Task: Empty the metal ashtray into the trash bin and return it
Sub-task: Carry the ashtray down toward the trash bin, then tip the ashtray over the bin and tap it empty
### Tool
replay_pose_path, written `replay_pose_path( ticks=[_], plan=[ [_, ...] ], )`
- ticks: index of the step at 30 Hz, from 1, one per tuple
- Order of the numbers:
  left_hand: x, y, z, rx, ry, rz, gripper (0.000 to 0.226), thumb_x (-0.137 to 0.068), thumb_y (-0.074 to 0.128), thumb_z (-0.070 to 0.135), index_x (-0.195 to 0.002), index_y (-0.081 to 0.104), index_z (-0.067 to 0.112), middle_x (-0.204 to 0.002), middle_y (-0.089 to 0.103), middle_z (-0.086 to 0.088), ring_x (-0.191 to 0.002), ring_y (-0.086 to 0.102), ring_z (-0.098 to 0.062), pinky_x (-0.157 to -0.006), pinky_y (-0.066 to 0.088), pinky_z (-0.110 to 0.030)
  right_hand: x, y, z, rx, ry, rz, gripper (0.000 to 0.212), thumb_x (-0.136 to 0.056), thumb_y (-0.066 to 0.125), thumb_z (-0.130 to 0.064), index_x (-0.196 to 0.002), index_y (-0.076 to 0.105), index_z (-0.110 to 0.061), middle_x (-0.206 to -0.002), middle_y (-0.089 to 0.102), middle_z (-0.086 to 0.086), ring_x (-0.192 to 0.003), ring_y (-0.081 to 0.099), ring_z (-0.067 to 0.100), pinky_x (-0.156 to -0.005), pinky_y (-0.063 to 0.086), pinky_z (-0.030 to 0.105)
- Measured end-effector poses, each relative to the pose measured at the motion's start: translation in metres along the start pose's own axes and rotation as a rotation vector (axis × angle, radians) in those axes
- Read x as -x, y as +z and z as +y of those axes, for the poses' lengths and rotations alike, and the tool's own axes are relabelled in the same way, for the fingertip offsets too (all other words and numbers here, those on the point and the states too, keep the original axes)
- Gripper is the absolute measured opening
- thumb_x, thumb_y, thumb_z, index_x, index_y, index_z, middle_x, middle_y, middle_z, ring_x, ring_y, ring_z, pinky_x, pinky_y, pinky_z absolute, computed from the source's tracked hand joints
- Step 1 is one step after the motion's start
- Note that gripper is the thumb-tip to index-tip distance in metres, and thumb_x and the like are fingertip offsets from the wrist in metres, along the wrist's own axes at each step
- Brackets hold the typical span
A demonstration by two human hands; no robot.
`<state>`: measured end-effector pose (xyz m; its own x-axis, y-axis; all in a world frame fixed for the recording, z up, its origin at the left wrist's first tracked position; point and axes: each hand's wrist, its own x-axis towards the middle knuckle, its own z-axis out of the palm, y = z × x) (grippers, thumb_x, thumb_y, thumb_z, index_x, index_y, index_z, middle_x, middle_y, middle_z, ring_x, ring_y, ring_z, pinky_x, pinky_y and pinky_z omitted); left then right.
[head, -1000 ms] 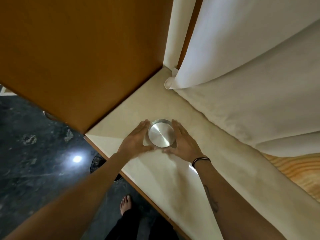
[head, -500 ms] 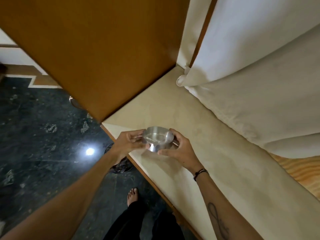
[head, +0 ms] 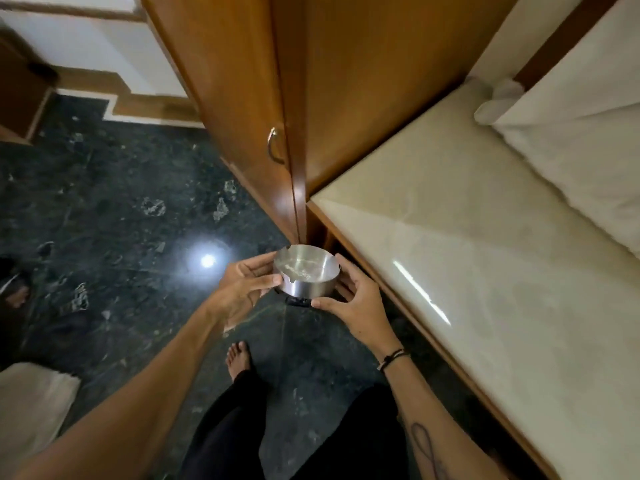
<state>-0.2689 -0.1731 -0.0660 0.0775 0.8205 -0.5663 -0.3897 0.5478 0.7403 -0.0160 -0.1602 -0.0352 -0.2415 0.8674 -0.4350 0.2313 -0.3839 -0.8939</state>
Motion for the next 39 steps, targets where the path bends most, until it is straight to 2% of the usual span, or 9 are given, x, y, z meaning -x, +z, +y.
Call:
replay_pose_path(
  ticks=[5,10,14,20,26,30,35,38,39],
  plan=[
    [-0.039,-0.093,-0.042,0.024,-0.145,-0.017,0.057,-0.079,0.075,-0.009,-0.135,0.071,-0.001,-0.129,0.078,-0.02,-0.099,0.082,-0.019,-0.086,0.067,-0.025,-0.032,0.081,0.073,-0.061,0.095,0.143,0.09,-0.081,0.091,0.006,-0.16,0.051,-0.01,-0.132,0.07,-0.029,-0.126,0.068,-0.008,-0.099,0.058,0.016],
    [-0.093,-0.137,-0.105,0.073,-0.283,-0.072,0.069,-0.067,0.101,0.019,-0.129,0.077,-0.001,-0.118,0.081,-0.015,-0.1,0.078,-0.019,-0.093,0.065,-0.025,-0.067,0.111,0.146,-0.128,0.166,0.294,0.069,-0.088,0.086,0.001,-0.146,0.062,-0.028,-0.121,0.08,-0.026,-0.12,0.075,0.004,-0.097,0.061,0.021],
    [-0.149,-0.155,-0.153,0.127,-0.334,-0.07,0.047,-0.069,0.099,0.021,-0.11,0.084,0.003,-0.114,0.083,-0.015,-0.099,0.082,-0.019,-0.092,0.066,-0.026,-0.115,0.112,0.209,-0.171,0.159,0.34,0.06,-0.09,0.083,0.003,-0.145,0.069,-0.018,-0.125,0.08,-0.011,-0.118,0.075,0.003,-0.092,0.061,0.018],
    [-0.232,-0.152,-0.191,0.09,-0.437,0.008,0.054,-0.089,0.073,0.029,-0.134,0.068,0.0,-0.133,0.076,-0.026,-0.129,0.073,-0.036,-0.112,0.059,-0.035,-0.188,0.096,0.277,-0.17,0.134,0.327,0.053,-0.096,0.076,0.006,-0.132,0.07,-0.032,-0.134,0.076,-0.011,-0.131,0.07,0.009,-0.106,0.057,0.024],
    [-0.308,-0.153,-0.224,-0.146,-0.293,0.05,0.018,-0.103,0.067,0.011,-0.106,0.081,0.022,-0.098,0.086,0.007,-0.103,0.077,-0.015,-0.098,0.059,-0.029,-0.244,0.077,0.328,-0.191,0.227,0.339,0.024,-0.101,0.075,-0.009,-0.115,0.073,-0.028,-0.121,0.079,0.0,-0.112,0.075,0.013,-0.106,0.061,0.045],
    [-0.343,-0.138,-0.227,-0.363,-0.187,0.057,0.025,-0.099,0.06,-0.005,-0.111,0.079,0.008,-0.1,0.079,-0.008,-0.092,0.075,-0.021,-0.077,0.062,-0.017,-0.266,0.07,0.343,-0.176,0.319,0.319,0.027,-0.101,0.076,-0.013,-0.127,0.072,-0.007,-0.123,0.078,0.013,-0.119,0.074,0.027,-0.102,0.063,0.05],
    [-0.372,-0.116,-0.228,-0.675,-0.055,0.128,0.029,-0.109,0.06,0.032,-0.095,0.076,0.013,-0.09,0.072,-0.01,-0.089,0.067,-0.027,-0.07,0.054,-0.032,-0.282,0.063,0.342,-0.197,0.373,0.265,0.032,-0.104,0.074,-0.017,-0.131,0.069,-0.001,-0.107,0.077,0.007,-0.117,0.073,0.032,-0.069,0.068,0.025],
    [-0.399,-0.12,-0.243,-0.601,-0.091,0.039,0.04,-0.11,0.055,0.043,-0.125,0.074,0.012,-0.106,0.071,-0.013,-0.097,0.067,-0.03,-0.08,0.051,-0.036,-0.286,0.063,0.344,-0.131,0.351,0.318,0.044,-0.101,0.078,-0.021,-0.138,0.065,-0.002,-0.118,0.075,0.014,-0.117,0.074,0.032,-0.068,0.068,0.027],
    [-0.405,-0.15,-0.281,-0.599,-0.147,0.22,0.038,-0.11,0.054,0.045,-0.126,0.072,0.015,-0.106,0.072,-0.012,-0.094,0.067,-0.031,-0.077,0.053,-0.038,-0.286,0.065,0.345,-0.086,0.324,0.329,0.048,-0.1,0.079,-0.026,-0.14,0.064,-0.004,-0.123,0.076,0.015,-0.117,0.075,0.031,-0.073,0.069,0.033]
  ],
)
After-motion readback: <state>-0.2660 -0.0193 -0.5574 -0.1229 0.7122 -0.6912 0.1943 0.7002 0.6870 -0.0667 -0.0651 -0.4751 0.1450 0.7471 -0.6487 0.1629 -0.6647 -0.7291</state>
